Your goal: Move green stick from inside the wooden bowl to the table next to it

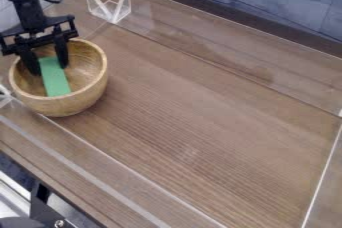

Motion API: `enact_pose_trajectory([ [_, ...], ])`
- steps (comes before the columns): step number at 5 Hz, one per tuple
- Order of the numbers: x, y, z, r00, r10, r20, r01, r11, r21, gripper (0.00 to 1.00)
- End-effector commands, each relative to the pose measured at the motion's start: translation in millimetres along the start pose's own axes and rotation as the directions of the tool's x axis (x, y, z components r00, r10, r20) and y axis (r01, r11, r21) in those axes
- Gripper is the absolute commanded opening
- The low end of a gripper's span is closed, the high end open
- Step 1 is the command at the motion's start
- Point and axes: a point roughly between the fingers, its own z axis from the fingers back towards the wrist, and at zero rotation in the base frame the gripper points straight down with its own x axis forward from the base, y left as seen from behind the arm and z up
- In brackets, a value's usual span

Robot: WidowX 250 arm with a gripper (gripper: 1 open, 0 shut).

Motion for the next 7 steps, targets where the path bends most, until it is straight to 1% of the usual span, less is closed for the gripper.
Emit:
enact_pose_trajectory([
  [1,8.8,-1,21.2,0.999,0.002,0.049,-0.002,1.000,-0.018,0.00],
  [2,6.9,-2,32.9,0.999,-0.023,0.043,0.024,1.000,-0.020,0.00],
  [4,3.6,-7,66.2,0.996,-0.082,0.033,0.083,0.996,-0.036,0.00],
  [5,-8.0,-18,86.1,0.992,-0.123,0.028,0.125,0.991,-0.047,0.00],
  [6,-19.2,-28,99.0,0.986,-0.164,0.024,0.165,0.985,-0.049,0.00],
  [7,-19.8,-33,98.5,0.982,-0.189,0.020,0.190,0.981,-0.048,0.00],
])
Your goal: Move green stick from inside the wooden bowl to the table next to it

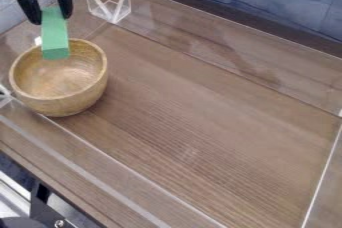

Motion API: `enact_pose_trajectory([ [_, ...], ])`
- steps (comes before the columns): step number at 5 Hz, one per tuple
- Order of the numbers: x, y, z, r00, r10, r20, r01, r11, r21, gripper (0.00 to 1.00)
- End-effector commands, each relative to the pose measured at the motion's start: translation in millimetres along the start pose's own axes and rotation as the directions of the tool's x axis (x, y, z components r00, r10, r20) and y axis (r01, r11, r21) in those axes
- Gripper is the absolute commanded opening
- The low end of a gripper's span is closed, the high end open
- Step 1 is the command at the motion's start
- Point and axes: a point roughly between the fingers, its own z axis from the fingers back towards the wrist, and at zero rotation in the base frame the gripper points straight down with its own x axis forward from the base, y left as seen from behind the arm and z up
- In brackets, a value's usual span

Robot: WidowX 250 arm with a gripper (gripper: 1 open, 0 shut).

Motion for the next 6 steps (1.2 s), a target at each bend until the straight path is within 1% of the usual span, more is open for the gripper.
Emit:
enact_pose_trajectory([
  [1,-2.4,-18,23.1,0.996,-0.054,0.073,0.054,0.998,-0.008,0.00],
  [2,-4.7,-35,21.9,0.989,-0.133,0.059,0.134,0.991,-0.007,0.00],
  [3,-8.4,-54,16.8,0.972,-0.233,0.041,0.234,0.972,-0.003,0.00],
  [4,-19.6,-92,11.2,0.956,-0.292,0.029,0.293,0.956,-0.006,0.00],
  [5,-34.3,-129,-5.3,0.929,-0.370,0.014,0.370,0.929,0.007,0.00],
  [6,-46.5,-149,-35.3,0.930,-0.366,0.017,0.366,0.931,0.020,0.00],
])
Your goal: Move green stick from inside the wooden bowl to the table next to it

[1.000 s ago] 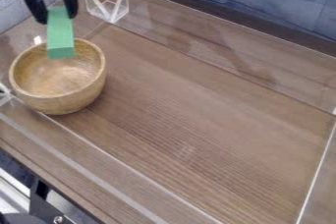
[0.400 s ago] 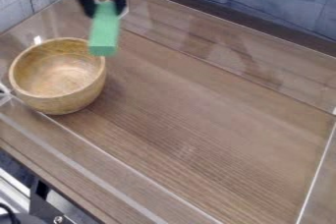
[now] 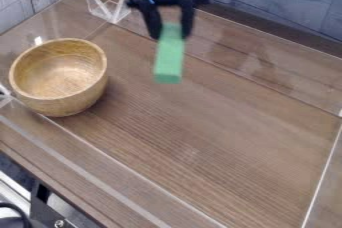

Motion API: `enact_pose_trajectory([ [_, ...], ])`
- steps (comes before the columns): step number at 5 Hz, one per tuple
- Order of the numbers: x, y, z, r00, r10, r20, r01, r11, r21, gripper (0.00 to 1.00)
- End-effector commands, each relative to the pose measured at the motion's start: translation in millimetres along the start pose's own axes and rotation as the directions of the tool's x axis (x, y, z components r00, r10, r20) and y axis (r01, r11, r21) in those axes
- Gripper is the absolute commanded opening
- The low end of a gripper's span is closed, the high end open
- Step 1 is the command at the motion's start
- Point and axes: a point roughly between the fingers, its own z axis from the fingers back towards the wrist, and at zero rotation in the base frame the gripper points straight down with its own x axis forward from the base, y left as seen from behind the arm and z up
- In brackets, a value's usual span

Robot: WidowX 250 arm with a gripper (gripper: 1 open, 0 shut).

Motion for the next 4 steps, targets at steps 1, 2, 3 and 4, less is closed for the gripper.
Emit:
enact_pose_trajectory([
  [1,4.0,-4,-15.8,0.999,-0.020,0.050,0.019,1.000,0.015,0.00],
  [2,2.1,-5,-29.8,0.997,-0.036,0.069,0.035,0.999,0.021,0.00],
  [3,4.4,-4,-36.3,0.996,-0.017,0.087,0.015,1.000,0.021,0.00],
  [4,3.4,-9,-36.7,0.992,-0.098,0.080,0.095,0.995,0.035,1.00],
])
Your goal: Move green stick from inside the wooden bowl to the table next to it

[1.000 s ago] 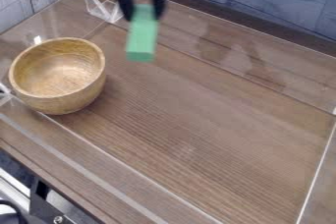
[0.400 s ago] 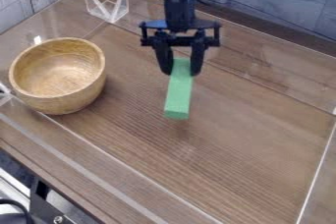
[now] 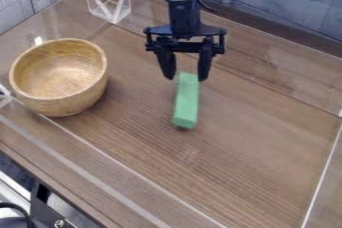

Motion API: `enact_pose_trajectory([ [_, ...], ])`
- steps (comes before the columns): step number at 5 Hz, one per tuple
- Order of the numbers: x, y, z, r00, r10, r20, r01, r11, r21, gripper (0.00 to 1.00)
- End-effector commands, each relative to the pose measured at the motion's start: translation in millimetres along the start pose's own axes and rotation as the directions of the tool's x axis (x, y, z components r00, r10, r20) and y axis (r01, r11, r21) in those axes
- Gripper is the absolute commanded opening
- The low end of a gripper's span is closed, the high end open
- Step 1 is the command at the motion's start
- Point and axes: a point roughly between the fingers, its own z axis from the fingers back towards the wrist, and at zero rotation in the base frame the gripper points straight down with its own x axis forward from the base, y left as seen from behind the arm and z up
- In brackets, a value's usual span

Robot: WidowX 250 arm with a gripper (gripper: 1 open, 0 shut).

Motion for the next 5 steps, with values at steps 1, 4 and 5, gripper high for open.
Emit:
enact_pose_trajectory([
  [1,6.1,-9,20.8,0.997,-0.054,0.047,0.054,0.998,-0.014,1.00],
  [4,-4.2,-20,51.6,0.977,-0.134,0.168,0.143,0.989,-0.043,1.00],
  [5,3.1,-12,51.2,0.954,-0.220,0.204,0.229,0.973,-0.020,1.00],
])
